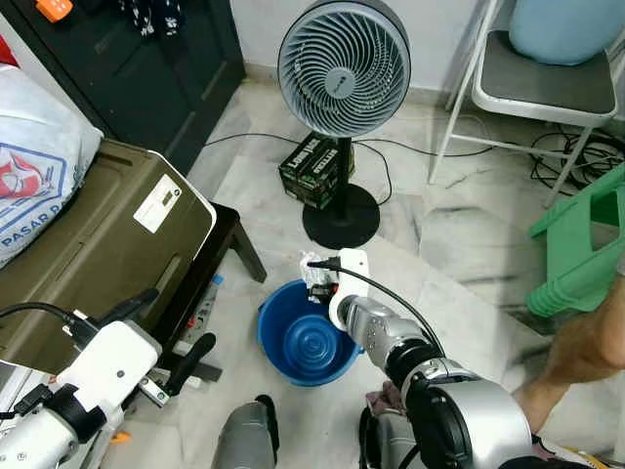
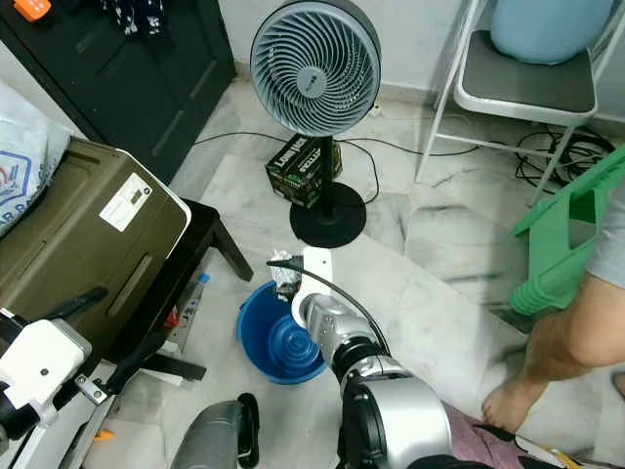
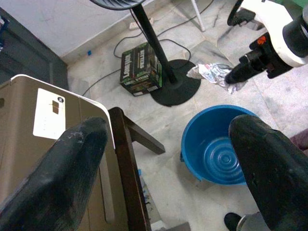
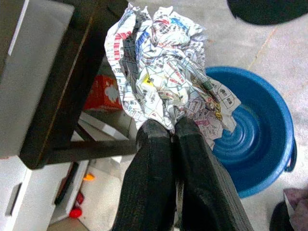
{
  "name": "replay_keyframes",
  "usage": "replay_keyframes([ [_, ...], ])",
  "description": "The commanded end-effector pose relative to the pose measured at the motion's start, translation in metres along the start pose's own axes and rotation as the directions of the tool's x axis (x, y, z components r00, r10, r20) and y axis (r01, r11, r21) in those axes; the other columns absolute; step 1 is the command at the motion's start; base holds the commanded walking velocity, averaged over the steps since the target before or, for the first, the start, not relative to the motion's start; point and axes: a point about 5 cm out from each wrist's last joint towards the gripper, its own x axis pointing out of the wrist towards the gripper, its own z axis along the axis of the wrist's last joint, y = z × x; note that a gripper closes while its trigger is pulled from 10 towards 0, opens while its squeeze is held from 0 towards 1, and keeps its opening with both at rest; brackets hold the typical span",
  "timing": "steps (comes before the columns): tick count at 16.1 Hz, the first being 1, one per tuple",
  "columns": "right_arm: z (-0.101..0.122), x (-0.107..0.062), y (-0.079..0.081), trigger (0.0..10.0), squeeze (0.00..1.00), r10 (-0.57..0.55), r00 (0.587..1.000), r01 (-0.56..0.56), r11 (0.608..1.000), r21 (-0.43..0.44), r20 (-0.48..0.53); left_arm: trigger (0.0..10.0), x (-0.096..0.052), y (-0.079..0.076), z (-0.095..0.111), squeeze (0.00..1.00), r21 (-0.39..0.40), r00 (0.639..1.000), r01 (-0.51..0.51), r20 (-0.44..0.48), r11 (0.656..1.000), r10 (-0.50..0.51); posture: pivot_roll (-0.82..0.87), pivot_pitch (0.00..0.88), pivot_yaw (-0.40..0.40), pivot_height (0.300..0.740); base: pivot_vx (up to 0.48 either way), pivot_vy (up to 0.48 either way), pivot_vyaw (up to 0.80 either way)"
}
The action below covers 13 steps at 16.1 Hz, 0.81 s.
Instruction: Clean up the room
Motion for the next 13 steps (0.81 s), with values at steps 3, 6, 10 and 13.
replay_keyframes([
  [3,-0.022,0.006,0.079,10.0,1.00,0.196,0.979,-0.195,0.981,0.013,-0.060,10.0,-0.001,-0.003,0.003,0.00,0.007,1.000,0.011,-0.004,1.000,-0.011,0.34,0.257,0.097,0.740,0.000,0.000,0.00],
  [6,-0.018,0.006,0.081,10.0,1.00,0.201,0.978,-0.202,0.979,0.001,-0.047,10.0,0.000,-0.003,0.003,0.00,0.006,1.000,0.010,-0.004,1.000,-0.010,0.33,0.256,0.095,0.740,0.000,0.000,0.00],
  [10,-0.002,0.006,0.083,10.0,1.00,0.229,0.973,-0.229,0.973,-0.006,0.039,10.0,0.002,-0.003,0.002,0.00,0.006,1.000,0.005,-0.001,1.000,-0.005,0.32,0.251,0.092,0.740,0.000,0.000,0.00],
  [13,0.012,0.005,0.085,10.0,1.00,0.256,0.961,-0.257,0.966,-0.005,0.108,10.0,0.007,-0.004,0.002,0.00,0.006,1.000,-0.002,0.010,1.000,0.002,0.31,0.247,0.089,0.740,0.000,0.000,0.00],
])
